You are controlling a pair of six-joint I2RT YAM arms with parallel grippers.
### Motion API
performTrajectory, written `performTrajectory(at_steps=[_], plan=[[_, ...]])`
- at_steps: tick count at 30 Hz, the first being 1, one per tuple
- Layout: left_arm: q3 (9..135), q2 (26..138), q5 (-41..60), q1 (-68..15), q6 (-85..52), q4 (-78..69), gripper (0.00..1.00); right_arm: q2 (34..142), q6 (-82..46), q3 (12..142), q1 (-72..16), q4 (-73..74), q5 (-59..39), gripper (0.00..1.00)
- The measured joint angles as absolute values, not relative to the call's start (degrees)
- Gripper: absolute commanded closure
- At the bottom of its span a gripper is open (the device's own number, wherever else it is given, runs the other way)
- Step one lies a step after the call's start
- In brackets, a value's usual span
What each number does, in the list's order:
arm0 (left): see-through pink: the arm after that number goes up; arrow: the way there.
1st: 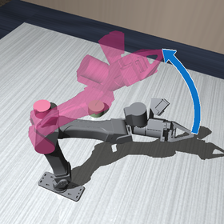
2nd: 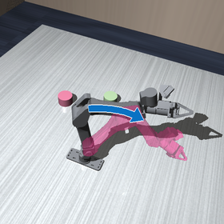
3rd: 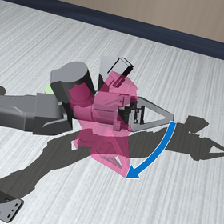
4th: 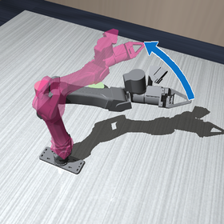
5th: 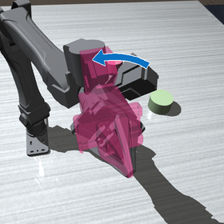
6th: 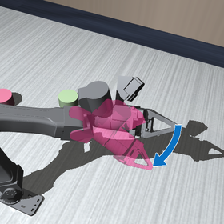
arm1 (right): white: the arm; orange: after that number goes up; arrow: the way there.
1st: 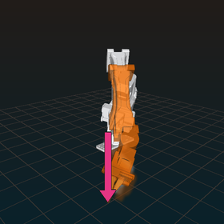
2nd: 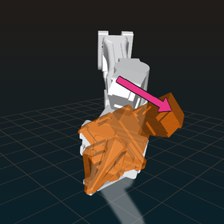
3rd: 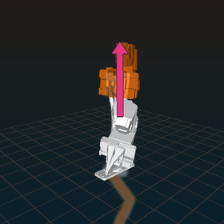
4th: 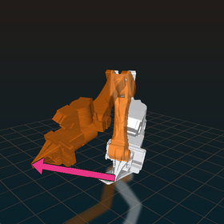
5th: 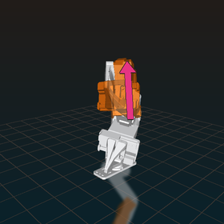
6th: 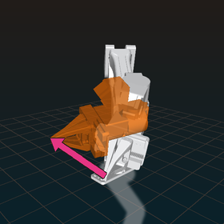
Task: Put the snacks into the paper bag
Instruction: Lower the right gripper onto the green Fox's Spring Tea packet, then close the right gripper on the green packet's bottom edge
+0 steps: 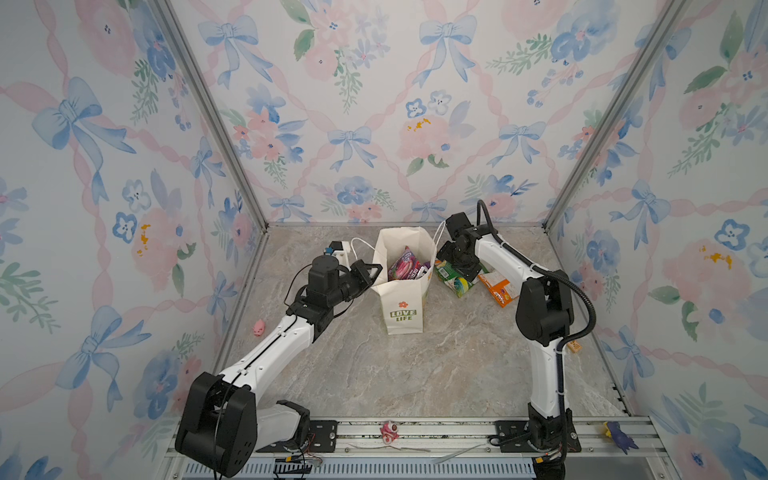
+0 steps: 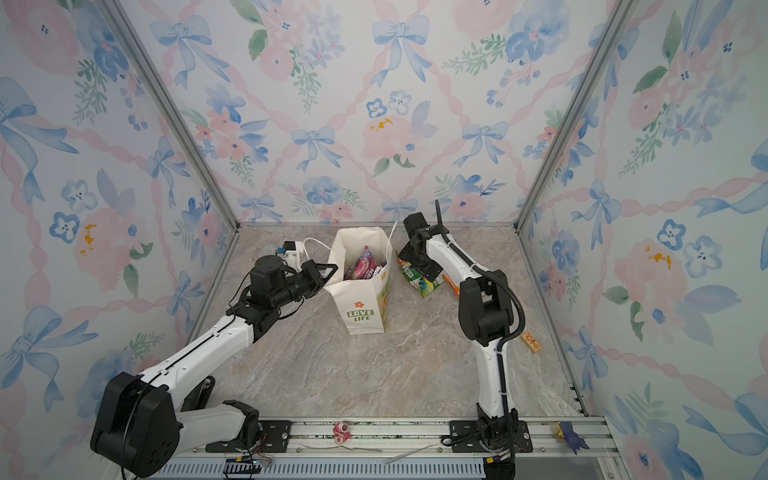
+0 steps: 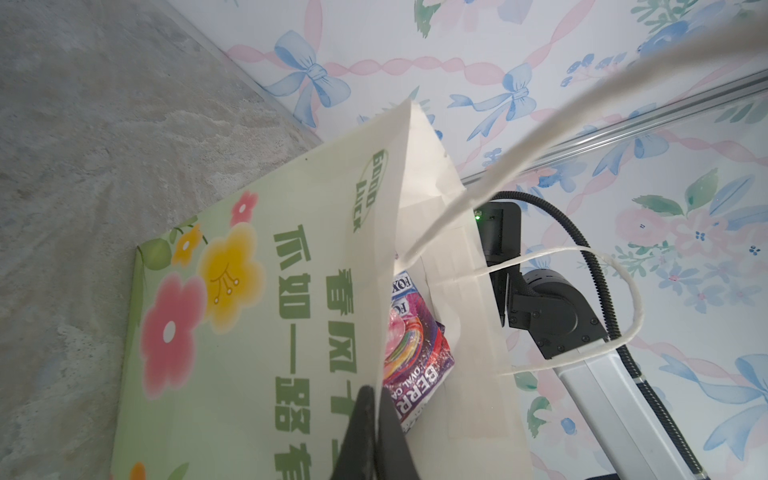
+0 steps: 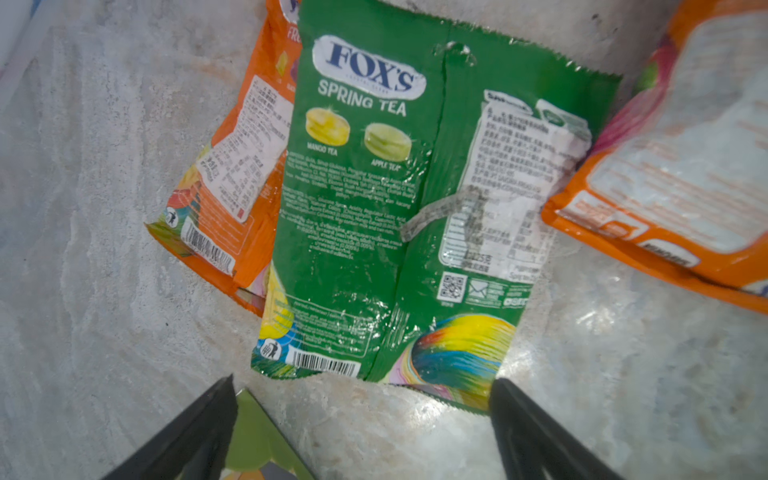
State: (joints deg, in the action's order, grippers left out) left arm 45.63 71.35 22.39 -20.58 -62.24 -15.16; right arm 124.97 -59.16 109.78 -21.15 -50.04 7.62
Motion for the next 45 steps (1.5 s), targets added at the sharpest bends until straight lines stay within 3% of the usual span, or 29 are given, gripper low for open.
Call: performTrajectory(at_steps=[33,45], plan=[[45.63,71.35,22.39,-20.51,-62.22,-15.16,1.0,132.57,-61.23,114.65,-18.81,-50.48,5.76,0.0],[45.63,71.35,22.41,-20.21,-62.24,-15.16,1.0,131.15,-60.49,110.43,-18.02,-46.81,4.03,0.26]])
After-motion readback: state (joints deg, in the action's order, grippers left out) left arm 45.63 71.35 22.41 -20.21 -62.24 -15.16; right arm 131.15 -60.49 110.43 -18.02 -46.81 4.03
